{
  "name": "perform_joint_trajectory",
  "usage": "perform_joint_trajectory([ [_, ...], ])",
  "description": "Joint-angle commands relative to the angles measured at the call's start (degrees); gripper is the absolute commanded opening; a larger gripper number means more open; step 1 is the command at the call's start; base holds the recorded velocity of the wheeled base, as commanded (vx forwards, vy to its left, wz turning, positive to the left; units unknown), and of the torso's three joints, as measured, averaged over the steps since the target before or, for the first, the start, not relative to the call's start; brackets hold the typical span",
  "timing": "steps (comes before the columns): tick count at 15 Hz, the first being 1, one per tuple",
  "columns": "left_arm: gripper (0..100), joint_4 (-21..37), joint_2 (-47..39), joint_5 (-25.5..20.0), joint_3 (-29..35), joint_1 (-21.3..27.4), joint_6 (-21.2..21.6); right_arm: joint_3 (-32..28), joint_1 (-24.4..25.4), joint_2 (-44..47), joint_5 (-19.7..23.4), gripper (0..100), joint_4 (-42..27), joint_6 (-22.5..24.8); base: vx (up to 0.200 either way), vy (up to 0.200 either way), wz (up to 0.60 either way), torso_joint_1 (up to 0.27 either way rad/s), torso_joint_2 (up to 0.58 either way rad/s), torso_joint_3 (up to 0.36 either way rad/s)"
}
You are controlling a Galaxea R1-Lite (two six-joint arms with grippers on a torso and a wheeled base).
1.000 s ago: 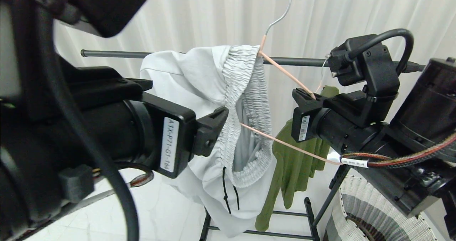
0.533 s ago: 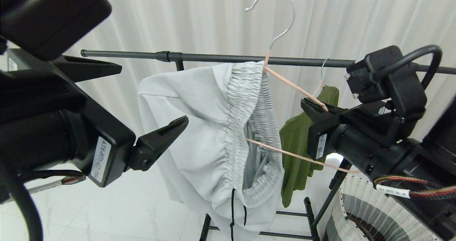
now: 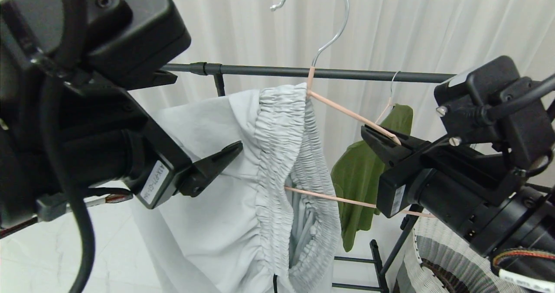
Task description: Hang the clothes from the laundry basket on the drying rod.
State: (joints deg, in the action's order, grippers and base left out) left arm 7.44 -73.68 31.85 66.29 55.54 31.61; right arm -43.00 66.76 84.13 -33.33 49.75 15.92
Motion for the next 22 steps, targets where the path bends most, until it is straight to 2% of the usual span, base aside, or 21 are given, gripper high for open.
perform_joint_trajectory([
  [1,100,-1.20,-1.99,0.05,-0.55,-0.87,0.47,-0.07,0.83,-0.02,0.11,0,0.70,0.87,0.000,0.000,0.00,0.000,0.00,0.000],
  [6,100,-3.83,-1.99,0.05,-2.40,-2.01,0.56,0.19,2.68,-0.63,2.13,0,0.79,2.27,0.000,0.000,0.00,0.000,0.00,0.000],
  [11,100,-4.10,-0.85,-0.13,-3.45,-2.01,0.73,2.57,2.68,-1.86,4.41,0,0.79,4.12,0.000,0.000,0.00,0.000,0.00,0.000],
  [15,100,-4.10,0.29,-0.74,-5.30,-1.93,1.70,2.74,3.73,-2.21,4.59,0,0.79,4.47,0.000,0.000,0.00,0.000,0.00,0.000],
  [16,0,-4.10,0.38,-2.32,-5.30,-1.93,2.05,2.74,4.17,-2.13,4.68,0,0.79,4.65,0.000,0.000,0.00,0.000,0.00,0.000],
  [18,0,-4.10,0.47,-3.82,-5.65,-1.93,2.40,2.74,4.70,-2.04,5.29,0,0.70,4.91,0.000,0.000,0.00,0.000,0.00,0.000],
  [22,0,-4.10,0.73,-3.90,-6.70,-1.93,2.40,2.83,4.70,-2.04,6.08,0,0.70,5.17,0.000,0.000,0.00,0.000,0.00,0.000],
])
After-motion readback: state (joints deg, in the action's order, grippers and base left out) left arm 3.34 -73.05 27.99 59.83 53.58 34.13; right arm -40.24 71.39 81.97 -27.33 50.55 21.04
